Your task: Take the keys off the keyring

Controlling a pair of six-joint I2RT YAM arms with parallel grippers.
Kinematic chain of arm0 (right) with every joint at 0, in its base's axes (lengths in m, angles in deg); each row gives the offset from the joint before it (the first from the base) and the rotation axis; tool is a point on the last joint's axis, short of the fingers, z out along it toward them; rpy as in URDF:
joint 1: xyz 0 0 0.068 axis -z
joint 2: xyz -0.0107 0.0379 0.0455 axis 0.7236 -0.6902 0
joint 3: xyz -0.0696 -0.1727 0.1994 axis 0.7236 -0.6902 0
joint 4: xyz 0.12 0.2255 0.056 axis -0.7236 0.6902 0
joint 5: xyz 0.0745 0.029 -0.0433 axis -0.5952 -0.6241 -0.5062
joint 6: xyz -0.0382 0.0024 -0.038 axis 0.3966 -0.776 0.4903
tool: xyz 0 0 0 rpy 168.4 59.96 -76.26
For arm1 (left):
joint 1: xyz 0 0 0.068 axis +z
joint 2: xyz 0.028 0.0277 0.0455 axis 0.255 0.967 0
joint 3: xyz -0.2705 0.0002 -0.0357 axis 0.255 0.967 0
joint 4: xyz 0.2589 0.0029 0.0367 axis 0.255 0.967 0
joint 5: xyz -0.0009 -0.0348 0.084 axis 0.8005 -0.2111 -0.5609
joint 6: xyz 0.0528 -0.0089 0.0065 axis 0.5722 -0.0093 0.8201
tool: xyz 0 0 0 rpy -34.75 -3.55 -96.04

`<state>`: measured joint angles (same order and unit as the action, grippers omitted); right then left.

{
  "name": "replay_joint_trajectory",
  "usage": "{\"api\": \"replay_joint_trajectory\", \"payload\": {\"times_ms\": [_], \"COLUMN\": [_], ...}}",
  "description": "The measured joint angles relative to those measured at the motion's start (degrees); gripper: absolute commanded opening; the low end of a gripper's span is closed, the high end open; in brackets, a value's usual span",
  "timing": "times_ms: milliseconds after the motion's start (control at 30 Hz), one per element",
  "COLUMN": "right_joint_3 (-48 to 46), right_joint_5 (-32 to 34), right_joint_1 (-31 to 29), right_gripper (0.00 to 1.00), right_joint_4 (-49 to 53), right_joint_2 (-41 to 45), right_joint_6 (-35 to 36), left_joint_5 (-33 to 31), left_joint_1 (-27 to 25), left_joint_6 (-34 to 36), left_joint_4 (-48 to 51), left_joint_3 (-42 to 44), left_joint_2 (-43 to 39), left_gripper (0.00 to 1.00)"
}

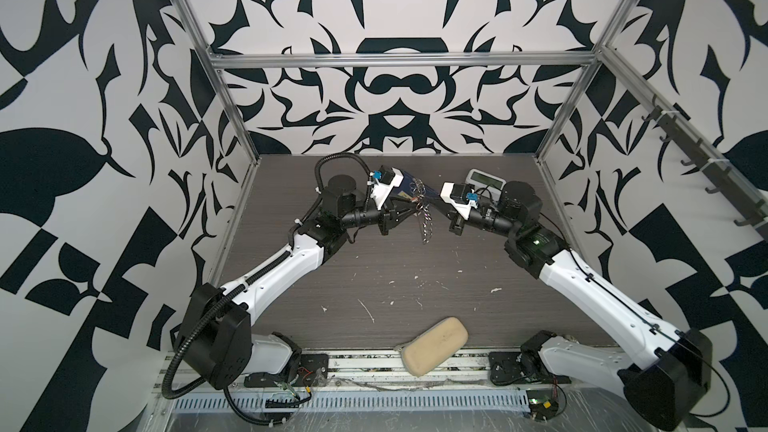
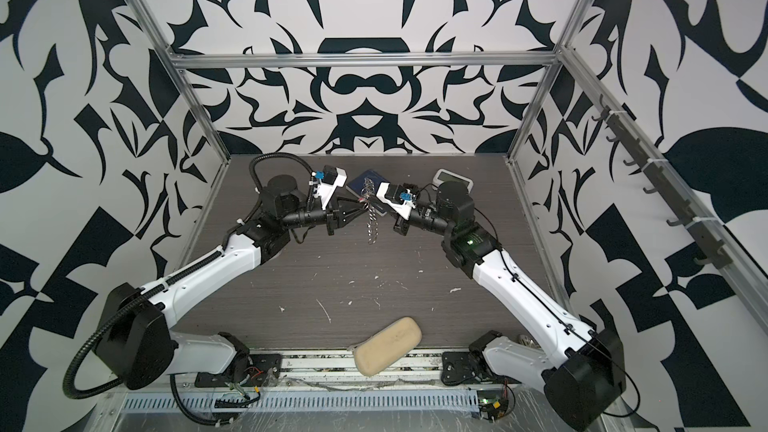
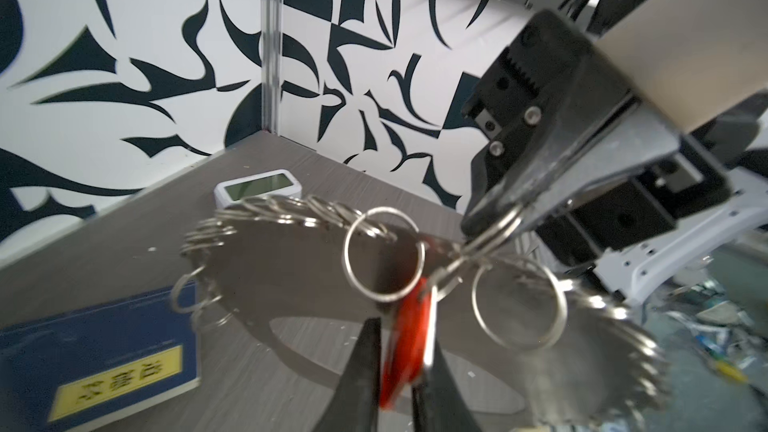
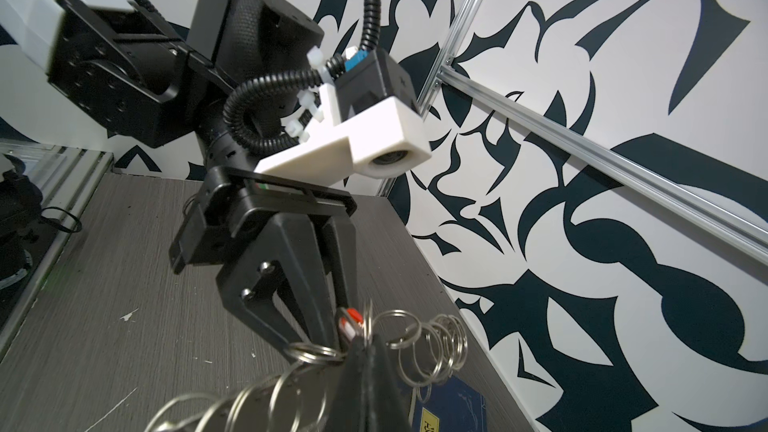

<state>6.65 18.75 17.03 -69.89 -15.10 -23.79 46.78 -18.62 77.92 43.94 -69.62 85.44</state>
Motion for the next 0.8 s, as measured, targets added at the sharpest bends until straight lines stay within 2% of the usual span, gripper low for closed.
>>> {"api": "replay_joint_trajectory", "payload": {"times_ms": [133, 433, 800], "right_joint_3": [-0.3, -3.1, -4.2], "right_joint_5": [0.3, 2.1, 3.0], "right_joint_1": [0.1, 0.2, -0.1], "right_gripper": [0.0, 0.0, 0.0], "right_joint_4": [0.3, -0.6, -1.3], "right_joint_2": [0.4, 2.2, 2.2], "right_joint_6": [0.0, -0.4, -2.2], "left_joint_5": [-2.4, -6.4, -14.5], "left_joint_1": [-0.4, -1.2, -2.4], "left_joint_6": [3.8, 9.7, 17.5], "left_joint_4": [5.5, 14.3, 25.4], "left_joint_3": [-1.2, -5.2, -8.8], "left_joint_2": [-1.7, -1.9, -4.9], "left_gripper": [0.0, 0.0, 0.0]}}
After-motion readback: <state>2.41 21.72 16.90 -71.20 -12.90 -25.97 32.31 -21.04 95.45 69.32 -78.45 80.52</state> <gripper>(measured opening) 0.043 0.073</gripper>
